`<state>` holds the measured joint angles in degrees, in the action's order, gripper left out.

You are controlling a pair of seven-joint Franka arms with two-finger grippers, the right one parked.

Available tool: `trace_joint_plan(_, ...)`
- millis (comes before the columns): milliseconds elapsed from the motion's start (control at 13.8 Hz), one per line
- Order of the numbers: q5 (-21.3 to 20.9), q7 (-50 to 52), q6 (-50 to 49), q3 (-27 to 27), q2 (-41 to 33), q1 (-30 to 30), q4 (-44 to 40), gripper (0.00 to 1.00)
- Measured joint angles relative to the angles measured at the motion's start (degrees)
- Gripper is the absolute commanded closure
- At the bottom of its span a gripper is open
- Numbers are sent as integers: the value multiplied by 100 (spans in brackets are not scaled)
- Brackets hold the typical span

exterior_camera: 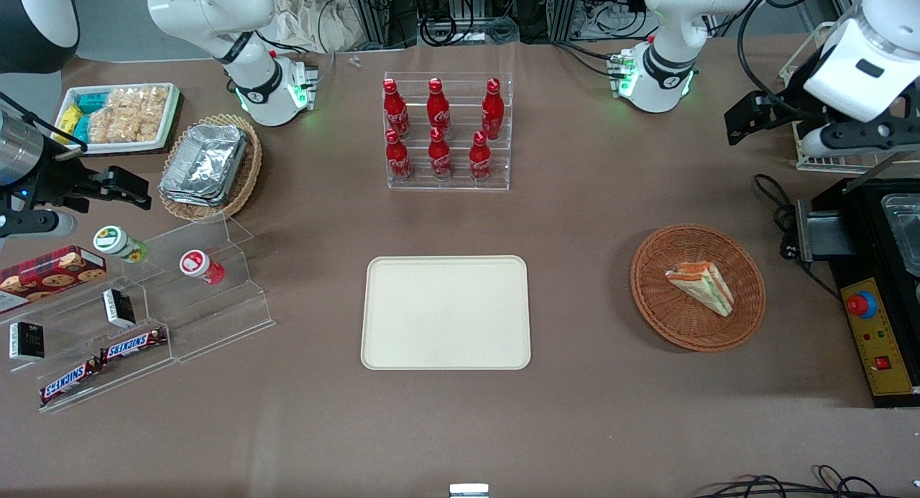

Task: Place sandwich from basket to tray
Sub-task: 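Lower the left gripper into the wicker basket and close on the wrapped sandwich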

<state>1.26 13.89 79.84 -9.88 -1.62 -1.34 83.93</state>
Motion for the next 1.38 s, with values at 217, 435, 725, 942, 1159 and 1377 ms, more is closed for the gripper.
trace_joint_plan(217, -27, -55, 45, 2, 62, 0, -43, 0)
trace_joint_plan(435, -320, 131, 189, 14, 304, 1, -24, 0)
trace_joint_plan(725, -408, 699, 1509, 146, 661, 1, 984, 0)
trace_joint_plan(942, -414, 1106, 2865, 388, 708, 5, 2192, 0)
trace_joint_plan(1159, -422, 1677, 4330, 684, 742, 2, 3421, 0)
trace_joint_plan(1377, -421, 2189, 5563, 934, 974, 14, 4221, 0)
